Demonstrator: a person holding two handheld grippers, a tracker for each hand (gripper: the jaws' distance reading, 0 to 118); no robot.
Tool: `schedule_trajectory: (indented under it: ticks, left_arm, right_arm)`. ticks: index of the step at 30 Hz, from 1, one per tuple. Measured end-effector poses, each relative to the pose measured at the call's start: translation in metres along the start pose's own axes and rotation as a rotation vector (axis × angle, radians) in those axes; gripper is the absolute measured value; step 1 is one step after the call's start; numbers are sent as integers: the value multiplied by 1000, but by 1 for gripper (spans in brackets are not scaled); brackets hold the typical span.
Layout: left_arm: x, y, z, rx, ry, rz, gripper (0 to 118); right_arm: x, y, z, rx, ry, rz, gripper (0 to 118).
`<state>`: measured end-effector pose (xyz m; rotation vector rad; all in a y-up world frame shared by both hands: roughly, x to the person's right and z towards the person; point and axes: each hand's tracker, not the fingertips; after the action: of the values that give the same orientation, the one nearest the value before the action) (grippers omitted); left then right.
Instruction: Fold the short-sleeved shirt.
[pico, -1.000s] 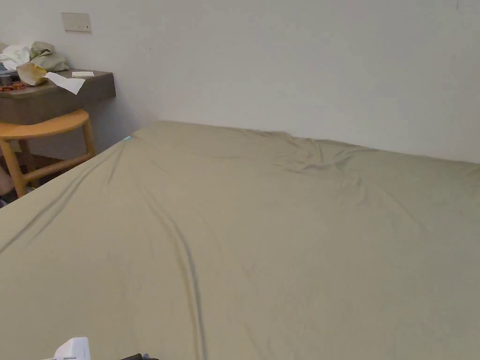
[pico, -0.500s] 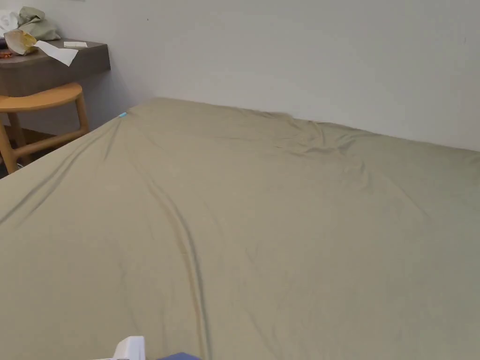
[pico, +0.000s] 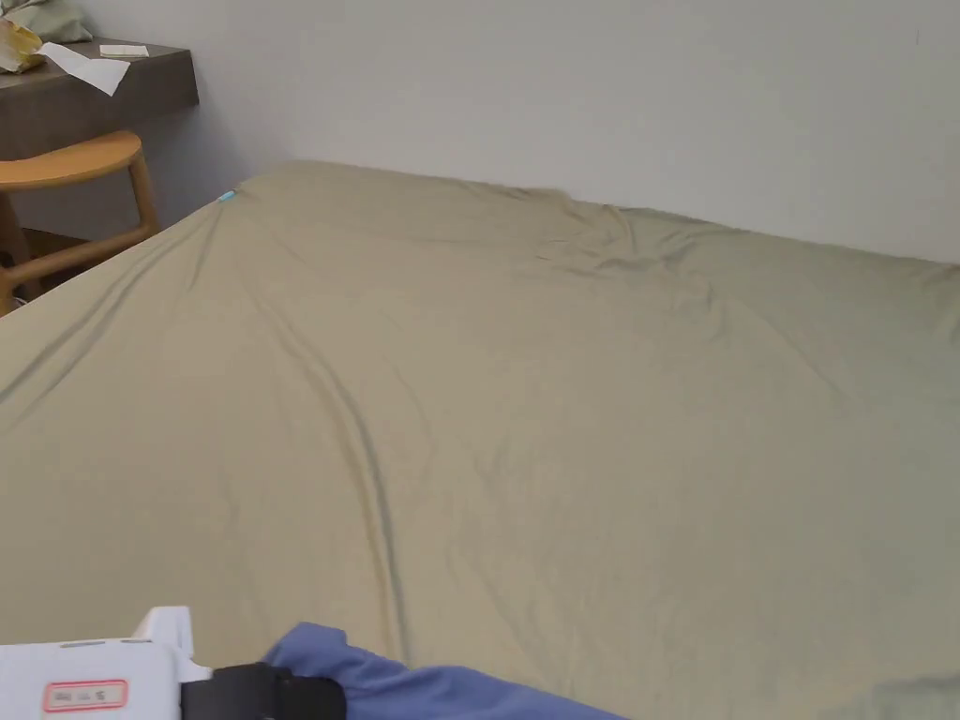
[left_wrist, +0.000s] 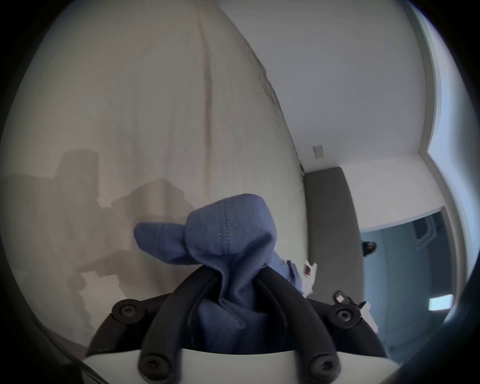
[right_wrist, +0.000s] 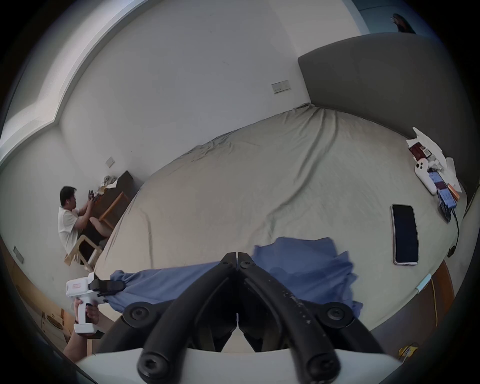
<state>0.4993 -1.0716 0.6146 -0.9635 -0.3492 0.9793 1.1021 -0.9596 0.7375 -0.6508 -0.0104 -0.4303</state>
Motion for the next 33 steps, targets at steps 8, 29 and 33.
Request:
schedule_trajectory:
  ticks: [8,29,33]
  left_arm:
    - [20,8,58,74,529,-109,14]
    - [116,-90,-174,-170,142,-179,71]
    - [124,-88,-146,-179,-132,-71,73]
  right_arm:
    - [5,-7,-4,-17,10,-14,2]
    - [34,-30,9,-51,-47,-125,2]
    - [37,-28,10,-49,-54,-136,2]
